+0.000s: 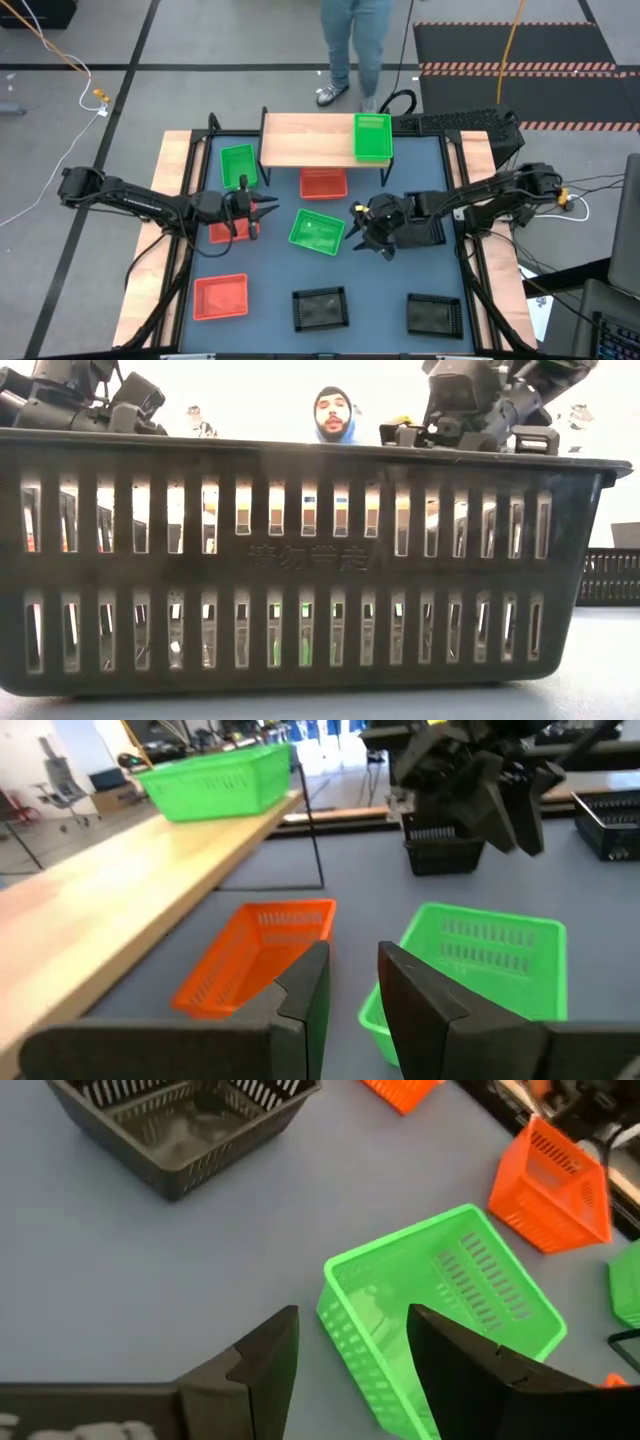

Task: Stack baskets on shelf by color
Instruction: Stack the bottom green bin on top of the green bin on the shelf

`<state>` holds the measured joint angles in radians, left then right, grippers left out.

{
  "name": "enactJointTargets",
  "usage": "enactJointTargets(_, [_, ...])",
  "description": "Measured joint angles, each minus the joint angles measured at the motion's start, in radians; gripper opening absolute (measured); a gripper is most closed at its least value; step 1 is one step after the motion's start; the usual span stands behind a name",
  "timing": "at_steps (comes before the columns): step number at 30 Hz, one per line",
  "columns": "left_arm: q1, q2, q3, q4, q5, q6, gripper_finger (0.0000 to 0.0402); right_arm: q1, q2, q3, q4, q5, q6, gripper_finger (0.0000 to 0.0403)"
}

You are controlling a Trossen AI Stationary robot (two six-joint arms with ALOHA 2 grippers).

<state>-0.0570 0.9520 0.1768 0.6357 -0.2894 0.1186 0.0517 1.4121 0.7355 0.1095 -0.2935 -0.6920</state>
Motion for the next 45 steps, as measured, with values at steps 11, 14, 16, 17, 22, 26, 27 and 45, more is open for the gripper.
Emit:
enactJointTargets(11, [0.014,0.000,0.000,0.001,0.000,-0.001,0.0093,0.000,0.154,0.104,-0.101,-0.001,-0.117,0.0180])
enactJointTargets(14, [0.014,0.000,0.000,-0.005,0.000,-0.005,0.0093,0.000,0.162,0.107,-0.098,-0.001,-0.124,0.0179])
enactJointTargets(16, [0.014,0.000,0.000,-0.008,0.000,-0.008,0.0093,0.000,0.173,0.109,-0.096,-0.001,-0.129,0.0176])
enactJointTargets(17, [0.014,0.000,0.000,-0.005,0.000,-0.008,0.0093,0.000,0.179,0.108,-0.102,-0.001,-0.129,0.0172])
enactJointTargets(22, [0.014,0.000,0.000,-0.005,0.000,-0.009,0.0093,0.000,0.228,0.108,-0.087,-0.001,-0.130,0.0142])
enactJointTargets(26, [0.014,0.000,0.000,-0.005,0.000,-0.017,0.0093,0.000,0.251,0.108,-0.073,0.000,-0.133,0.0113])
enactJointTargets(27, [0.014,0.000,0.000,-0.005,0.000,-0.019,0.0092,0.000,0.253,0.108,-0.072,0.000,-0.133,0.0106])
enactJointTargets(45, [0.014,0.000,0.000,-0.013,0.000,-0.026,0.0092,0.000,0.096,0.107,-0.173,0.002,-0.076,0.0001])
